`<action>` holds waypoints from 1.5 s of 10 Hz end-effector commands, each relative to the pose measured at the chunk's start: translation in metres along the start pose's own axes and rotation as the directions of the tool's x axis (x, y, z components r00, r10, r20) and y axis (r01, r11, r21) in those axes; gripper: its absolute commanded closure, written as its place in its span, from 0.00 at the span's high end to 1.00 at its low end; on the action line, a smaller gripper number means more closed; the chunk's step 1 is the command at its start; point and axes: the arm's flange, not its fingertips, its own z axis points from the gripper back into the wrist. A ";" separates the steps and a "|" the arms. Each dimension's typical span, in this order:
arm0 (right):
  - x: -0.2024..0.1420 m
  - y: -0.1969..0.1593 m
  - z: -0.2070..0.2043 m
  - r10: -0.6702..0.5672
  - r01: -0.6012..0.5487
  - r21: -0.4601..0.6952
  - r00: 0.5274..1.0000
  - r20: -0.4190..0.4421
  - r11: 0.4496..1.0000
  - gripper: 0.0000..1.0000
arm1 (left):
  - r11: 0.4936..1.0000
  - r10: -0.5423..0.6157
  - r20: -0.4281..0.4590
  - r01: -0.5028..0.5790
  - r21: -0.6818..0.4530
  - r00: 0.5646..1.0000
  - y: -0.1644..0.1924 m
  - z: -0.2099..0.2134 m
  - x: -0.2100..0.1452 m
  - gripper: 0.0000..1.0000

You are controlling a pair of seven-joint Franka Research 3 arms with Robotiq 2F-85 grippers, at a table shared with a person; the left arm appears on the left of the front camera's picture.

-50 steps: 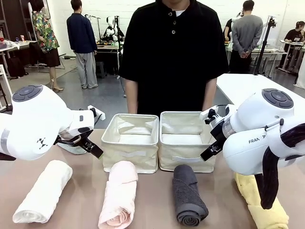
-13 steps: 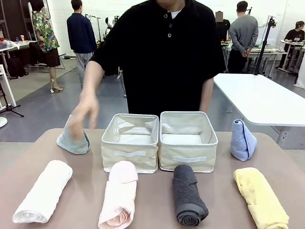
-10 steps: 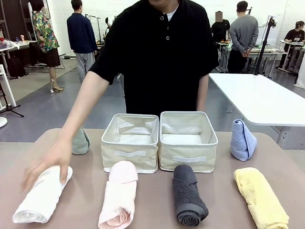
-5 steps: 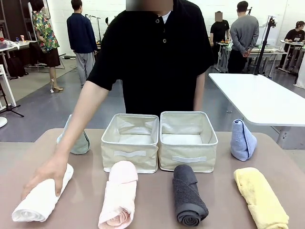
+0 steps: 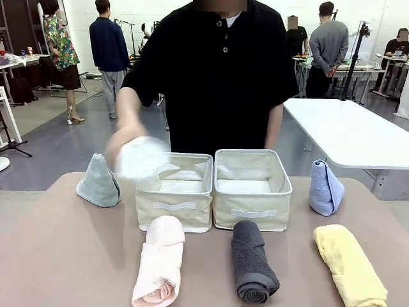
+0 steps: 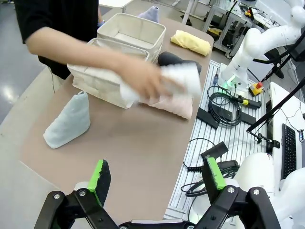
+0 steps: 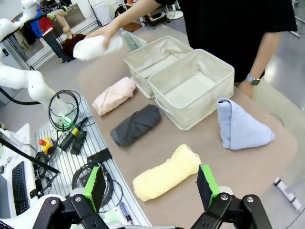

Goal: Sort the towels based on their folding style.
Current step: Pick up one triangle-folded towel and place it in the left Fabric basket.

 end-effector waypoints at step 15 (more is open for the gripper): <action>0.002 -0.001 0.001 0.016 -0.016 0.011 1.000 0.016 1.000 1.00 | 0.843 -0.342 -0.755 0.537 0.017 0.560 0.117 -0.260 0.165 1.00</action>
